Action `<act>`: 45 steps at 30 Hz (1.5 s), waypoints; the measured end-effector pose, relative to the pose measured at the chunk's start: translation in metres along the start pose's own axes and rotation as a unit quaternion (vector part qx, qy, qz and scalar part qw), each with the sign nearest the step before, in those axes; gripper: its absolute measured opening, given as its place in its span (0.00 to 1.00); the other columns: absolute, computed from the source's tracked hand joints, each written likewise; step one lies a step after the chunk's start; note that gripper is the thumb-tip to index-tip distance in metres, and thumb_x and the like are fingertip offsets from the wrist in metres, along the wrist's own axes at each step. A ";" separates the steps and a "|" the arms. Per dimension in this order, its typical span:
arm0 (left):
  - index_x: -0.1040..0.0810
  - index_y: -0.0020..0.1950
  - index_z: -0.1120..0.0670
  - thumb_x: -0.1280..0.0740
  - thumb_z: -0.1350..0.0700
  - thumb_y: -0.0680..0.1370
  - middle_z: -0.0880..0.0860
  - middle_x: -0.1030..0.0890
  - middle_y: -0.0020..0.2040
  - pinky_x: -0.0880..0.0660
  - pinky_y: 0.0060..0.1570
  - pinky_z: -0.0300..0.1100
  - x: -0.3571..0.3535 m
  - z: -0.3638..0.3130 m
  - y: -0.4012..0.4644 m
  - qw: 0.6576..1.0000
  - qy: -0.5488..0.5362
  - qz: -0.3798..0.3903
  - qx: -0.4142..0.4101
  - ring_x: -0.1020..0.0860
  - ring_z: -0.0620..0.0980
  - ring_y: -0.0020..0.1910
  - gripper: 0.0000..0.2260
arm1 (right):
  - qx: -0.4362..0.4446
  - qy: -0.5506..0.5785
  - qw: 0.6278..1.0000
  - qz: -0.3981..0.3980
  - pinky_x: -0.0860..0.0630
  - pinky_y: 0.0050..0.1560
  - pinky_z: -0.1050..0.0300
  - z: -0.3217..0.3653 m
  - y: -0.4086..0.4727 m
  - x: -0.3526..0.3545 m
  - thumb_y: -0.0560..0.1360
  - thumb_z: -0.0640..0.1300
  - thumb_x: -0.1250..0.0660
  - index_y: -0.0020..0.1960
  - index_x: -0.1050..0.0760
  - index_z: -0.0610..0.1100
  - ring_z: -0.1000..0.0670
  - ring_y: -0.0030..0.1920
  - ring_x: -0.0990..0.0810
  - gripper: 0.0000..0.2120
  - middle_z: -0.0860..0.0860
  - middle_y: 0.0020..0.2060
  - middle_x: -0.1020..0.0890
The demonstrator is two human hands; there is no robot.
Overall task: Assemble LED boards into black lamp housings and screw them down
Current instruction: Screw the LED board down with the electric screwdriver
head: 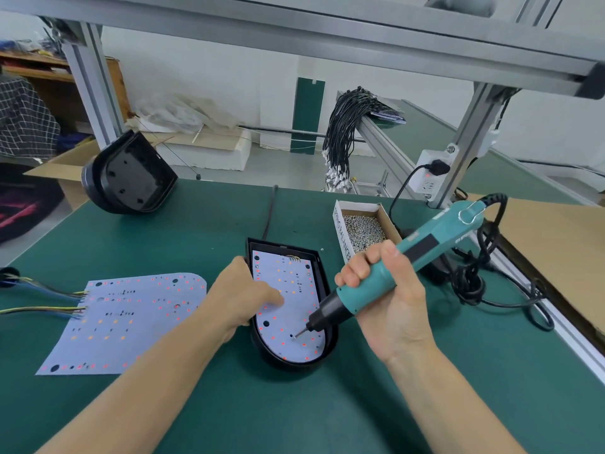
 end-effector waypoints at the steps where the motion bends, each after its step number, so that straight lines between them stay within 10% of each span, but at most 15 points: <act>1: 0.26 0.56 0.64 0.31 0.58 0.55 0.64 0.19 0.52 0.32 0.34 0.44 0.000 0.000 0.000 1.000 -0.003 0.000 -0.001 0.24 0.56 0.38 0.29 | -0.001 -0.001 1.000 0.000 0.29 0.41 0.58 -0.001 0.001 -0.001 0.54 0.57 0.19 0.36 0.31 0.49 0.51 0.30 0.31 0.25 0.52 0.30 0.31; 18: 0.27 0.56 0.64 0.28 0.63 0.62 0.62 0.20 0.48 0.31 0.34 0.44 0.000 0.006 0.007 1.000 -0.015 0.006 -0.007 0.25 0.55 0.37 0.24 | 0.015 -0.031 0.999 0.004 0.28 0.39 0.59 -0.003 0.007 -0.003 0.63 0.50 0.29 0.39 0.35 0.46 0.50 0.30 0.31 0.16 0.50 0.30 0.32; 36: 0.30 0.59 0.62 0.29 0.67 0.67 0.64 0.21 0.54 0.35 0.32 0.41 -0.002 0.007 0.011 1.000 -0.029 -0.007 0.004 0.27 0.54 0.38 0.22 | -0.042 -0.125 0.947 0.293 0.30 0.46 0.56 0.011 0.013 -0.001 0.62 0.33 0.33 0.37 0.30 0.48 0.47 0.35 0.33 0.12 0.51 0.31 0.29; 45: 0.30 0.58 0.60 0.28 0.65 0.66 0.61 0.20 0.52 0.33 0.34 0.41 -0.002 0.005 0.009 0.999 -0.038 -0.012 0.021 0.25 0.56 0.40 0.22 | -0.063 -0.084 0.977 0.185 0.32 0.42 0.56 0.000 0.028 -0.014 0.59 0.56 0.20 0.40 0.36 0.45 0.51 0.30 0.30 0.28 0.51 0.30 0.29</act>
Point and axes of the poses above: each hand's wrist, its own y-axis towards the middle knuckle, its own x-axis out of the back of the hand, z = x × y, the point moved 1 cm from there along y, towards the middle knuckle
